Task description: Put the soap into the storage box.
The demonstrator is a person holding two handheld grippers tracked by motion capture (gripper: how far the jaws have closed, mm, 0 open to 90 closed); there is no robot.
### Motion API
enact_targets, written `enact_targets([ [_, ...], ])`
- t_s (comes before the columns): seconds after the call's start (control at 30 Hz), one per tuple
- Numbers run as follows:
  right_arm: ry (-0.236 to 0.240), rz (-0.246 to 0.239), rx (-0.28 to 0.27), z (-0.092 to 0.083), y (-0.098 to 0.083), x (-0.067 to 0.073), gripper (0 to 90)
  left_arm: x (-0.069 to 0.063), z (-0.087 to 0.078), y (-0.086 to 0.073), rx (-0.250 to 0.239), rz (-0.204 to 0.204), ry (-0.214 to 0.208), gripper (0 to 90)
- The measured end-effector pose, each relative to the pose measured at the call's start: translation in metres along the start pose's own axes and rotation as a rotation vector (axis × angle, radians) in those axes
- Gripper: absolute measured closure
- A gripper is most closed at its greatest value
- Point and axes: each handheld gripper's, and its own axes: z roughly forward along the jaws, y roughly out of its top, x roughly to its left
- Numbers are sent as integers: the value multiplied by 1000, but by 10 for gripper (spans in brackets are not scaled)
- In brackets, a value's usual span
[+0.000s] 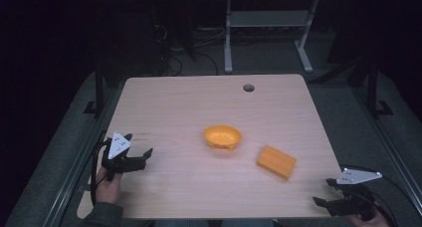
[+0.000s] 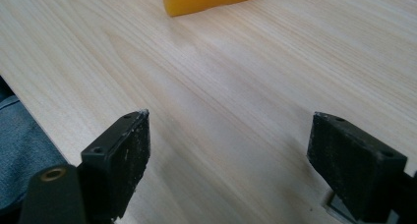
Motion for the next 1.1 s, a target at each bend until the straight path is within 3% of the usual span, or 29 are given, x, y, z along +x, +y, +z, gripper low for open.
enact_targets([
  [0.47,9,-72,78,3,37,3,157,-1,1,0,1,6,-5,134],
  [1.1,38,-163,139,15,93,6,156,0,0,1,-2,8,-3,134],
])
